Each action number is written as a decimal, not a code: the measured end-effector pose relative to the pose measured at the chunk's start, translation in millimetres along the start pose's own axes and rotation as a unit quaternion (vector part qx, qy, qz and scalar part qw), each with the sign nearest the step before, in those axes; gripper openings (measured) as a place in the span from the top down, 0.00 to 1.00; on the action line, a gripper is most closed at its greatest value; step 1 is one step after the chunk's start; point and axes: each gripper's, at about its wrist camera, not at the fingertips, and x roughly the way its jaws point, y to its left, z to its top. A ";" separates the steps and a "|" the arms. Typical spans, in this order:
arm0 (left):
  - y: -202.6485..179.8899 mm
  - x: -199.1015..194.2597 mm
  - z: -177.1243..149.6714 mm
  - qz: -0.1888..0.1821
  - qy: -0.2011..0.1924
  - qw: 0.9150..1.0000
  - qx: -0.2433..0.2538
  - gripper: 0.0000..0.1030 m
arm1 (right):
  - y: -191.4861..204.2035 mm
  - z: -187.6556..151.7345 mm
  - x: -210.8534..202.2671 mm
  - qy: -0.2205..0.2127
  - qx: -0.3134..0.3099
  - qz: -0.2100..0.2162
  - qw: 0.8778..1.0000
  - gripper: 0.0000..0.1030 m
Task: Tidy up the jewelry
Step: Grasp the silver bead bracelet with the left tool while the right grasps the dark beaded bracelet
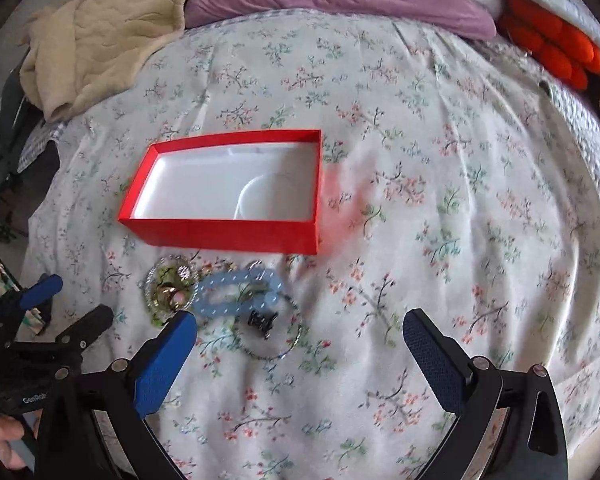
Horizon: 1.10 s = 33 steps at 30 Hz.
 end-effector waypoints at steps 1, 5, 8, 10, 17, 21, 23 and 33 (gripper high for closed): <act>0.4 3.3 -1.6 -0.013 0.000 1.000 -0.004 0.03 | -1.9 -1.2 3.2 0.000 0.002 0.004 1.000 0.00; 2.3 18.7 -6.1 -0.053 0.007 0.998 -0.014 0.21 | -14.6 -9.0 24.4 0.026 0.026 0.036 0.999 0.02; 2.0 22.8 -6.9 -0.058 0.006 0.998 -0.009 0.33 | -17.4 -7.4 30.5 0.040 0.026 0.056 0.997 0.11; 3.4 26.7 -6.7 -0.061 0.010 0.998 -0.008 0.41 | -19.1 -5.6 30.0 0.038 0.030 0.062 0.997 0.20; 11.2 37.6 5.8 -0.087 0.018 0.996 -0.022 0.69 | -20.9 2.7 43.6 0.059 0.036 0.083 0.994 0.45; 14.9 45.8 15.0 -0.109 0.024 0.993 -0.034 0.74 | -20.1 10.5 48.6 0.060 0.029 0.079 0.995 0.51; 14.7 49.2 18.1 -0.113 0.026 0.993 -0.034 0.75 | -21.8 12.5 52.4 0.064 0.033 0.079 0.994 0.52; 5.0 65.6 29.9 -0.115 0.044 0.992 -0.023 0.84 | -32.4 13.4 65.4 0.086 0.059 0.095 0.990 0.52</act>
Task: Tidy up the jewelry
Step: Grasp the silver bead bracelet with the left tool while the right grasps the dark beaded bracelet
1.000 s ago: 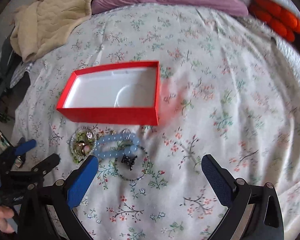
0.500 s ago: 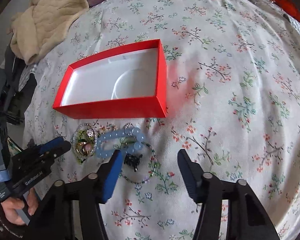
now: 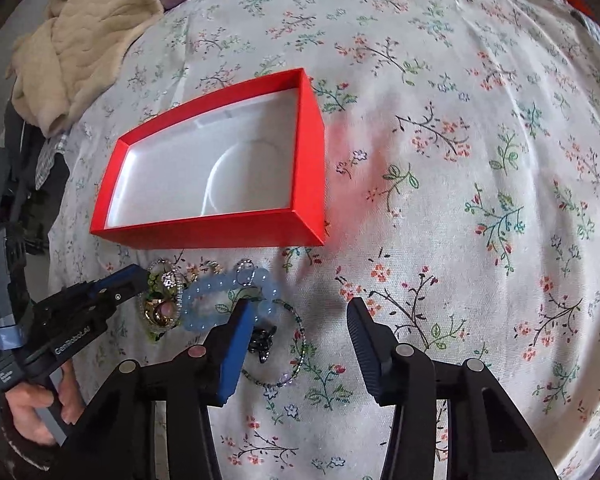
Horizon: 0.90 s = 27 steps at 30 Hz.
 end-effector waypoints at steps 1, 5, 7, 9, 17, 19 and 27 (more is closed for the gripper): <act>-1.1 1.2 0.7 0.002 0.002 1.000 0.001 0.85 | -1.9 -0.2 0.6 0.001 0.003 -0.001 1.000 0.51; -4.6 2.6 1.9 0.017 0.005 1.000 0.008 0.95 | -6.6 -1.5 3.3 0.008 0.009 -0.005 1.000 0.46; -5.2 2.0 2.5 0.018 0.003 1.000 0.005 0.96 | -7.3 -2.7 3.2 0.011 0.008 -0.008 1.000 0.40; -6.4 -0.6 1.6 0.021 -0.003 1.000 0.007 0.96 | -6.3 -3.1 1.8 0.009 0.003 -0.012 1.000 0.39; -12.2 -29.0 -2.0 0.004 -0.042 0.999 0.012 0.96 | -3.2 -6.9 2.1 0.007 -0.004 -0.019 1.000 0.39; -12.3 -36.7 -3.8 -0.002 -0.050 0.999 0.011 0.96 | -2.3 -8.5 3.7 0.008 -0.007 -0.024 1.000 0.42; -15.5 -48.9 -11.4 0.000 -0.065 0.998 0.019 0.96 | 2.7 -15.4 12.6 0.010 -0.032 -0.066 0.997 0.65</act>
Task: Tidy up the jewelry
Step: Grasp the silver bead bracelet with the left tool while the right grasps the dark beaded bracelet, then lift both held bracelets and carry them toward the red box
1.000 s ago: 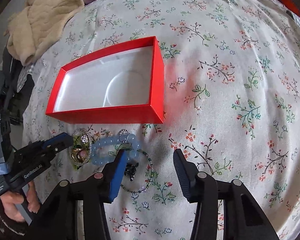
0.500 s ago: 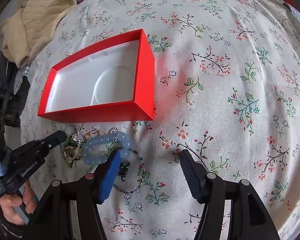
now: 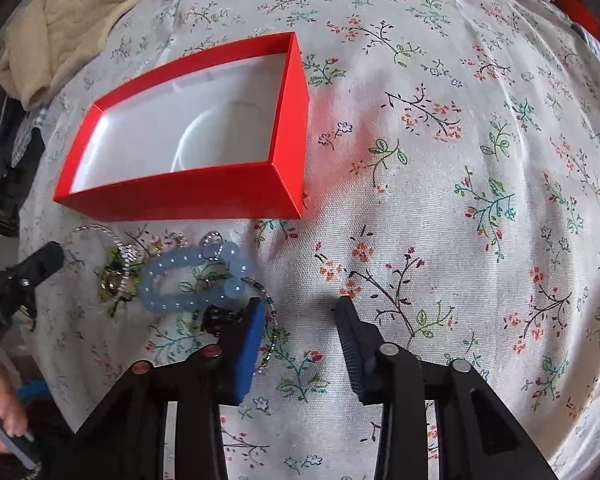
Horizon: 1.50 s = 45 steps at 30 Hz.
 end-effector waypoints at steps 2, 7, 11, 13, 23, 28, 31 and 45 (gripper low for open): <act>0.4 -0.8 -1.1 0.002 -0.001 1.000 0.001 0.96 | 2.9 -1.1 1.1 -0.002 -0.007 -0.009 1.000 0.67; 2.1 0.2 -4.5 0.006 0.000 1.000 0.002 0.96 | 19.4 -7.0 5.5 -0.013 -0.047 -0.054 0.997 0.72; 0.4 -2.2 -5.5 0.008 -0.004 1.000 0.002 0.96 | 31.0 -11.7 7.4 -0.021 -0.070 -0.067 0.995 0.93; -0.7 -5.2 -5.5 0.005 -0.008 1.000 0.002 0.96 | 30.7 -12.9 5.8 -0.019 -0.064 -0.049 0.997 0.96; -8.0 -23.4 -7.7 -0.005 -0.029 1.000 0.005 0.96 | 42.7 -15.7 -34.8 -0.059 -0.065 0.009 0.996 0.97; -7.5 -30.9 -7.1 -0.012 -0.038 0.999 -0.005 0.96 | 35.4 -19.8 -39.3 -0.055 -0.052 0.000 0.997 0.90; -10.6 -36.0 -6.9 -0.018 -0.042 0.999 -0.007 0.96 | 33.8 -23.5 -34.9 -0.043 -0.050 -0.006 0.998 0.83; -8.1 -39.7 -13.5 -0.026 -0.042 0.999 -0.008 0.96 | 24.0 -30.4 -11.5 -0.007 -0.012 0.011 1.000 0.58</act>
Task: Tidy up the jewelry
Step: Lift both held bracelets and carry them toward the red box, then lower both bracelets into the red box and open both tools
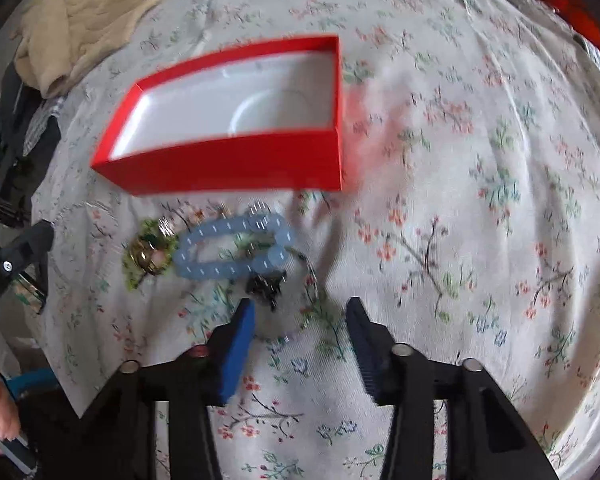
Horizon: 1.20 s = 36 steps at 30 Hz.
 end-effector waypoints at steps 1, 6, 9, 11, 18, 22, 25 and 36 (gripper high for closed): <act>-0.1 0.1 -0.5 0.000 0.000 1.000 0.001 0.96 | 1.6 -1.8 3.5 0.004 -0.004 -0.004 1.000 0.59; 1.6 1.0 -1.4 0.002 0.003 1.000 0.003 0.96 | 22.3 -7.8 21.7 -0.001 -0.050 -0.062 0.997 0.86; 4.5 0.8 -0.2 -0.002 0.003 1.000 -0.005 0.96 | 21.9 -8.0 21.8 -0.003 -0.040 -0.050 0.998 0.94; 4.7 -0.3 1.0 -0.004 0.002 1.000 -0.008 0.96 | 18.7 -7.2 16.1 -0.008 -0.032 -0.040 0.999 0.95; -3.0 -5.2 3.6 -0.006 -0.008 1.000 -0.004 0.96 | 14.0 -4.4 -30.1 -0.062 -0.024 -0.015 0.998 0.96; -11.6 -7.4 6.0 -0.014 -0.013 1.000 -0.001 0.96 | 15.4 -5.9 -44.1 -0.081 -0.018 0.002 0.997 0.96; -19.2 -10.1 10.7 -0.022 -0.020 1.000 0.005 0.96 | 15.0 -1.1 -57.1 -0.097 -0.024 0.009 0.995 0.96; -35.1 -6.9 49.9 -0.089 -0.058 0.994 -0.013 0.96 | 14.9 40.5 -96.1 -0.184 0.004 0.026 0.983 0.96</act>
